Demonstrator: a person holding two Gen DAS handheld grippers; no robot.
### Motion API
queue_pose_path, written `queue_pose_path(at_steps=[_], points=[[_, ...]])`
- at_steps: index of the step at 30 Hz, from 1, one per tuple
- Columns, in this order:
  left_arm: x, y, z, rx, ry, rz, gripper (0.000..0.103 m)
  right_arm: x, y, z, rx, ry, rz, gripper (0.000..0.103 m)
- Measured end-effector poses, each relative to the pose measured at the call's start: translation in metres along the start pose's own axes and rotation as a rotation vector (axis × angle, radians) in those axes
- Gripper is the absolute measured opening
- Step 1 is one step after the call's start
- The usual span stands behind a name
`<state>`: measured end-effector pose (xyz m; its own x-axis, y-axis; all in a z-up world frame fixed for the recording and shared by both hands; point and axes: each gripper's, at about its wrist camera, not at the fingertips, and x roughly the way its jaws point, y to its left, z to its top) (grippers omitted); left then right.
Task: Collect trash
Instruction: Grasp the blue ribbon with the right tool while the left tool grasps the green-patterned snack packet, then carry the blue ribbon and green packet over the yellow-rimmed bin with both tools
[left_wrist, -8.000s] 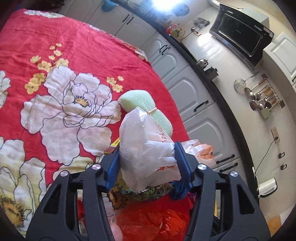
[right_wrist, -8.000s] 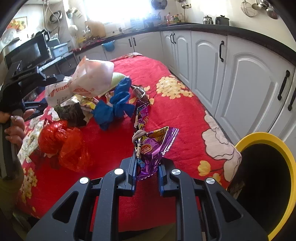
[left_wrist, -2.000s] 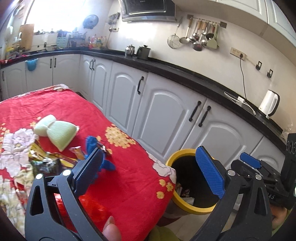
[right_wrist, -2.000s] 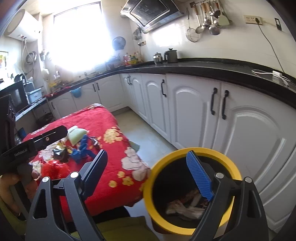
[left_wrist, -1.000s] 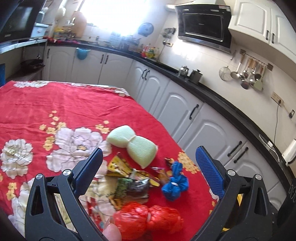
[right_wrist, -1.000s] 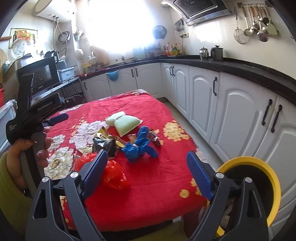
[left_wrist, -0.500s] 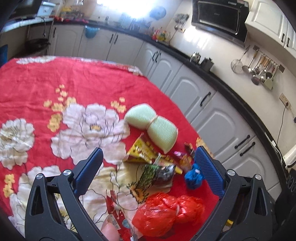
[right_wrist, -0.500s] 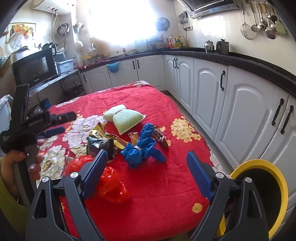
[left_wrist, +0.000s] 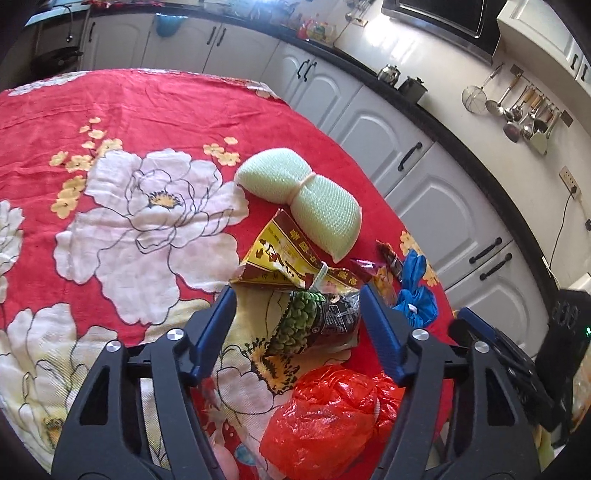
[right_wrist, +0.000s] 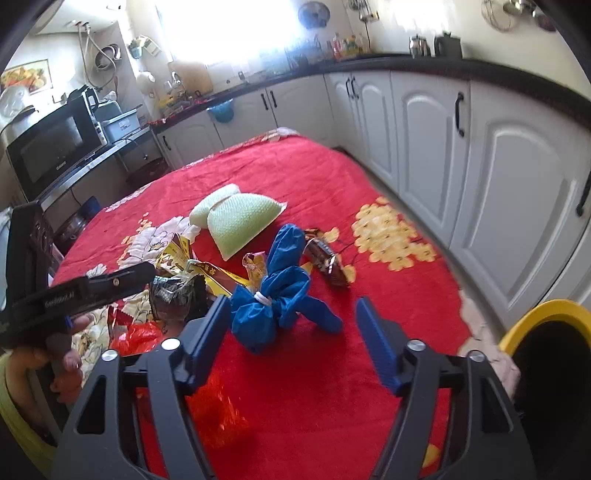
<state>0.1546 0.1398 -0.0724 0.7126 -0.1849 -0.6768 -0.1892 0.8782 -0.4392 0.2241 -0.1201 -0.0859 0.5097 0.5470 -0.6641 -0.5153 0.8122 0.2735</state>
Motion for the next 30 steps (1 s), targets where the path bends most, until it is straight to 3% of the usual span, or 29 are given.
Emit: queue_pose_path(at_steps=[4, 9, 19, 30], points=[[0.007, 0.001, 0.001, 0.0, 0.018, -0.005, 0.057, 0.014, -0.002, 0.001, 0.02, 0.038, 0.03, 0.045], [0.015, 0.003, 0.0, -0.004, 0.039, -0.003, 0.051, 0.018, 0.001, -0.009, 0.02, 0.069, 0.051, 0.017], [0.019, 0.004, -0.002, -0.002, 0.059, -0.027, 0.03, 0.0, -0.001, -0.026, 0.048, 0.039, 0.043, 0.007], [0.006, -0.008, -0.004, 0.048, 0.037, -0.044, 0.015, -0.031, -0.007, -0.032, 0.071, -0.015, 0.037, 0.004]])
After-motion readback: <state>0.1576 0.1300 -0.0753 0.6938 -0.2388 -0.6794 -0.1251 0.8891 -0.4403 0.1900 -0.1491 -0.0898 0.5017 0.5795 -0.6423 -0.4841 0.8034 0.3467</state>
